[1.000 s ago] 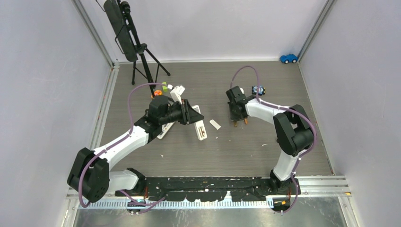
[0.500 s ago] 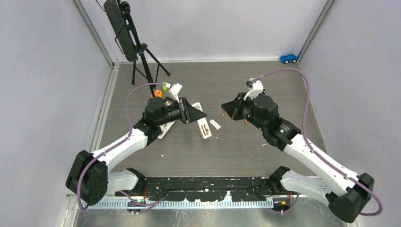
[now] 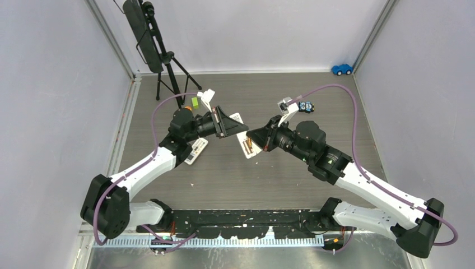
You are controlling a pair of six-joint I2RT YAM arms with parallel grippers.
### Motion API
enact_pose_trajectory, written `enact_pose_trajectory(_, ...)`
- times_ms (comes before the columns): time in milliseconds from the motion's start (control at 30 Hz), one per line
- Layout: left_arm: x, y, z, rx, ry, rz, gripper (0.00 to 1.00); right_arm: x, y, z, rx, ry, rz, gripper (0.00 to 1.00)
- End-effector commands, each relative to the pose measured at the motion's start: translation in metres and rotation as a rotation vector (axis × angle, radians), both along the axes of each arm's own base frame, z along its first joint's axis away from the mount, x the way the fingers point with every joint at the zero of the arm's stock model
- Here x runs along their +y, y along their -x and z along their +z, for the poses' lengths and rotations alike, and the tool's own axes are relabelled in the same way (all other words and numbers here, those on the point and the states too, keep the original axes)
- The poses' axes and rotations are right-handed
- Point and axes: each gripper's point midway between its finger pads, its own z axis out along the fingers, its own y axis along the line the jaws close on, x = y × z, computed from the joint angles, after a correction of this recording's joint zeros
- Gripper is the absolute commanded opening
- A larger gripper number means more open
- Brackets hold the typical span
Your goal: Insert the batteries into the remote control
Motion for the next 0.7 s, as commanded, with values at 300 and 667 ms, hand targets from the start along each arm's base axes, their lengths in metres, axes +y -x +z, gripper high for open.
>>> enact_pose_trajectory(300, 0.006, -0.012, 0.039, 0.078, 0.166, -0.038, 0.00, 0.020, -0.001, -0.003, -0.053, 0.073, 0.064, 0.01)
enact_pose_trajectory(667, 0.008, -0.009, 0.047, 0.082, 0.198, -0.059, 0.00, 0.023, -0.009, -0.001, -0.102, 0.095, 0.034, 0.04)
